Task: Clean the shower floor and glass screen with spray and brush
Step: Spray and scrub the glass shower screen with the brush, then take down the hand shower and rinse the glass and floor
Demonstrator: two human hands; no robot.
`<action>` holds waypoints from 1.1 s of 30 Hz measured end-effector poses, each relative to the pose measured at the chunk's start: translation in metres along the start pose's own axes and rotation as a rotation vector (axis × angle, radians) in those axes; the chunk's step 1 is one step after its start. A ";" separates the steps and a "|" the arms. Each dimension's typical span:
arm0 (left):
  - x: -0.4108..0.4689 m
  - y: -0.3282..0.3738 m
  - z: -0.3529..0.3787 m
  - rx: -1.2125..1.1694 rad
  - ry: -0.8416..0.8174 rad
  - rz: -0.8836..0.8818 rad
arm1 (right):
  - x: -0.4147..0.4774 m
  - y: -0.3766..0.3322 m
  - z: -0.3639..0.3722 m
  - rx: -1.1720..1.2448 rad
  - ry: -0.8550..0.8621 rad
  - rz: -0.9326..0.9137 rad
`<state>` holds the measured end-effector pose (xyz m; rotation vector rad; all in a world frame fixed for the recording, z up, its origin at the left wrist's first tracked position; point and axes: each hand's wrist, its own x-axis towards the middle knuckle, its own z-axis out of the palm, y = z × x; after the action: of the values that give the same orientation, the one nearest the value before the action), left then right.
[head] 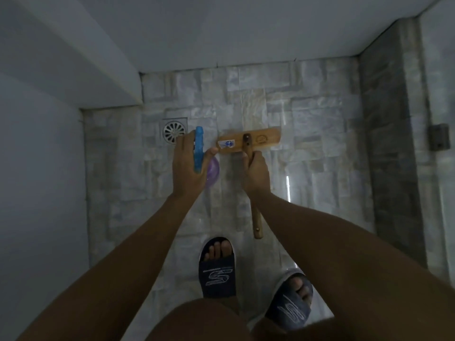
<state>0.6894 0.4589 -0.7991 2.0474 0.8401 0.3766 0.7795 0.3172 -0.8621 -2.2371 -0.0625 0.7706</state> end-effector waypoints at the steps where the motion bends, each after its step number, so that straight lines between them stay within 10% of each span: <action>1: -0.001 -0.009 0.003 0.005 -0.006 0.017 | 0.002 0.004 0.005 0.001 0.007 -0.006; 16: -0.039 0.033 -0.085 0.152 -0.400 -0.098 | -0.039 -0.043 -0.031 -0.199 -0.103 0.010; 33: 0.040 0.764 -0.433 0.035 0.179 0.638 | -0.367 -0.650 -0.589 0.372 0.419 -0.939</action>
<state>0.8073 0.4473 0.0719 2.3064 0.2695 0.9078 0.9211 0.3012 0.0782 -1.6804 -0.6518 -0.1865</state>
